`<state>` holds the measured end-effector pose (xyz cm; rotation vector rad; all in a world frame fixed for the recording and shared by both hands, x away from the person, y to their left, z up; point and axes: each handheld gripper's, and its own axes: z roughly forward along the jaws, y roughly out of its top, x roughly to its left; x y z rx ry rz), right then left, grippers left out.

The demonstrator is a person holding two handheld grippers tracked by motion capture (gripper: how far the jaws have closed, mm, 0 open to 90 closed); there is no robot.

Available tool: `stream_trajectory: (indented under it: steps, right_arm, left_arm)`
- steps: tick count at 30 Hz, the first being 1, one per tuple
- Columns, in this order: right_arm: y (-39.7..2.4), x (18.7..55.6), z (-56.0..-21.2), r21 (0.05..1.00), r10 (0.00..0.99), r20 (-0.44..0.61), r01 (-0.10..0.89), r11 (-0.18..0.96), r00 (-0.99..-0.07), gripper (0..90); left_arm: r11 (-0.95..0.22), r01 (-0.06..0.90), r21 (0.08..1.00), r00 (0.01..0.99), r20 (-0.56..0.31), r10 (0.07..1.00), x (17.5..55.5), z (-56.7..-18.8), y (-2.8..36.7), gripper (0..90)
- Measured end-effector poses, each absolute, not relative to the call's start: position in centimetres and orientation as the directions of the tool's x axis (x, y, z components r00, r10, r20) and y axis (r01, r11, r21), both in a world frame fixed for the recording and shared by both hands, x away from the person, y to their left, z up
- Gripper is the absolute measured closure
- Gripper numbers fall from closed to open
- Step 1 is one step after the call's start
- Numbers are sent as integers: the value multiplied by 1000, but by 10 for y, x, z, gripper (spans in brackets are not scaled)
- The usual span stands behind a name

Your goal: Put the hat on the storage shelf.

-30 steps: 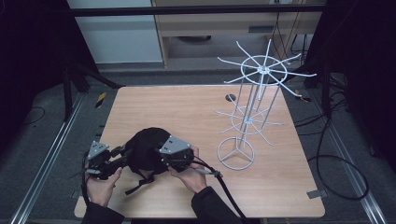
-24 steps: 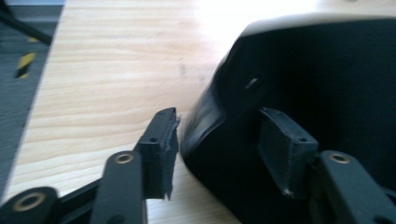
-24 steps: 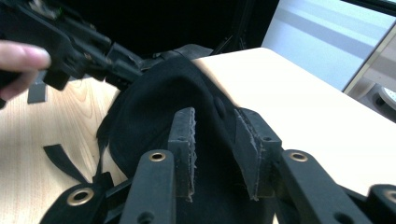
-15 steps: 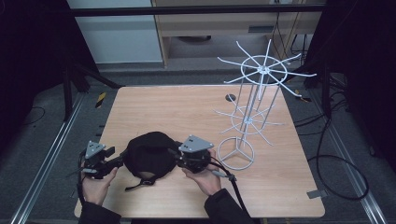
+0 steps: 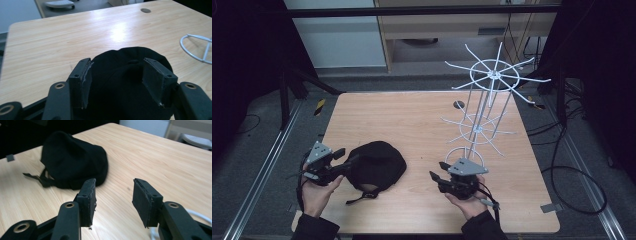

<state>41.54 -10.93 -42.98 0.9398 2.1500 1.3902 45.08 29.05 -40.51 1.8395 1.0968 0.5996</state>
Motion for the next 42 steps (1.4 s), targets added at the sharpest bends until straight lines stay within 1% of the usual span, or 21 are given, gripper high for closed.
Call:
stream_trajectory:
  steps: [5,8,18,22,26,31,33,34,38,39,42]
  right_arm:
    - [-142,402,-441,905,760,26,339,258,-649,505]
    - [-162,396,-447,900,780,36,360,247,-624,495]
    - [-208,390,-454,898,842,31,385,214,-539,472]
    - [-222,391,-456,895,863,21,395,209,-504,469]
    - [-232,395,-459,889,878,10,406,212,-479,468]
    - [-241,397,-463,883,893,13,425,201,-449,468]
    - [-244,399,-464,882,898,9,427,200,-441,468]
    - [-246,400,-465,880,901,9,431,199,-434,470]
    - [-252,402,-467,875,909,15,445,189,-416,473]
    - [-253,402,-468,875,912,13,446,188,-410,474]
    - [-259,403,-470,875,919,11,448,181,-393,475]
  left_arm:
    - [-270,445,854,532,-10,847,457,-407,278,392]
    - [-316,439,841,552,26,833,461,-408,271,377]
    - [-422,472,774,598,70,798,479,-416,261,374]
    - [-437,483,759,602,75,795,484,-422,261,385]
    - [-449,506,736,606,68,793,490,-428,262,423]
    - [-471,537,700,608,65,791,492,-436,263,543]
    - [-467,551,692,612,47,790,492,-438,264,615]
    - [-473,555,685,615,45,787,492,-438,264,685]
    - [-466,557,687,616,35,787,490,-438,264,830]
    - [-458,555,695,615,27,788,488,-436,264,852]
    - [-436,537,722,615,18,788,482,-429,264,870]
